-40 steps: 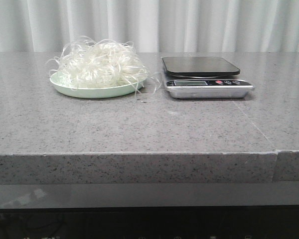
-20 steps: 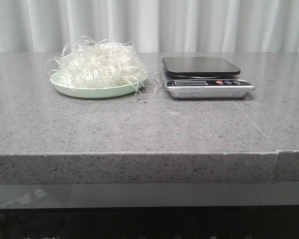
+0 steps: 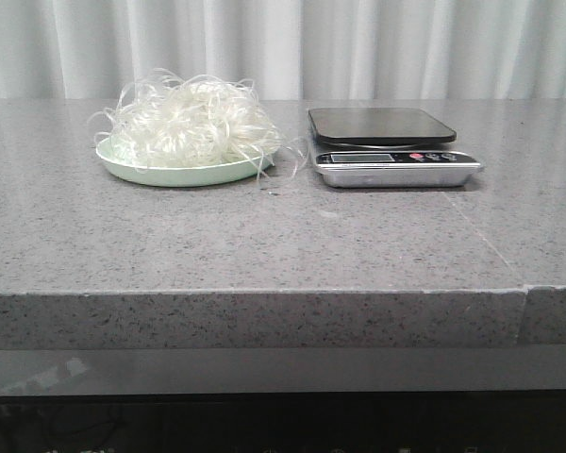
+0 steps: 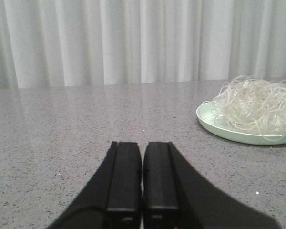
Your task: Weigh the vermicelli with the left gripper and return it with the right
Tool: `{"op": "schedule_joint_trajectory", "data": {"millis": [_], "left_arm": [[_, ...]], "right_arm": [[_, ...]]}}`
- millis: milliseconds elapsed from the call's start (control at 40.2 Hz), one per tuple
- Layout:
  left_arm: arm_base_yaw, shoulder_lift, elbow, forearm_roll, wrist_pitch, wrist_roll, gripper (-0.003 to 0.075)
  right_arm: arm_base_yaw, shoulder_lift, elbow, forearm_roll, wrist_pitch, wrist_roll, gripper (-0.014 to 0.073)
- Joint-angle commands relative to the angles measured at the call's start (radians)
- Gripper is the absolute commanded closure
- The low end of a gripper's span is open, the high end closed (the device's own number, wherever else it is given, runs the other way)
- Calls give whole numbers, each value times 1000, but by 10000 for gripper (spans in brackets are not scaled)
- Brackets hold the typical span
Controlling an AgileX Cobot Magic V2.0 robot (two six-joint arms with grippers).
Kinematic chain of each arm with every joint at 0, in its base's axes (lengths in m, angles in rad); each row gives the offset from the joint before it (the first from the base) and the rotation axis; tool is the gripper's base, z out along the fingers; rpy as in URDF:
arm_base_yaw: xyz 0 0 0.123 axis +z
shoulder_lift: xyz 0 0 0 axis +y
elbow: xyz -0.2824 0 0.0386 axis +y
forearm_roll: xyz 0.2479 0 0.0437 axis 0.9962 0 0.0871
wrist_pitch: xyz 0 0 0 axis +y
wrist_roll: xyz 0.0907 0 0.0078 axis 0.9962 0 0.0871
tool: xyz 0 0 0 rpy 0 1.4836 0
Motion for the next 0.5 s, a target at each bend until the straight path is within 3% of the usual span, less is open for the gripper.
{"op": "schedule_joint_trajectory", "data": {"millis": [0,472], "left_arm": [[-3,-21,38,-3,-79,-3,564],[-3,-21,38,-3,-79,-3,564]], "right_arm": [[-12,-15,-3,21,-81,-32,436],[-28,-15,-3,21,-76,-41,436]]}}
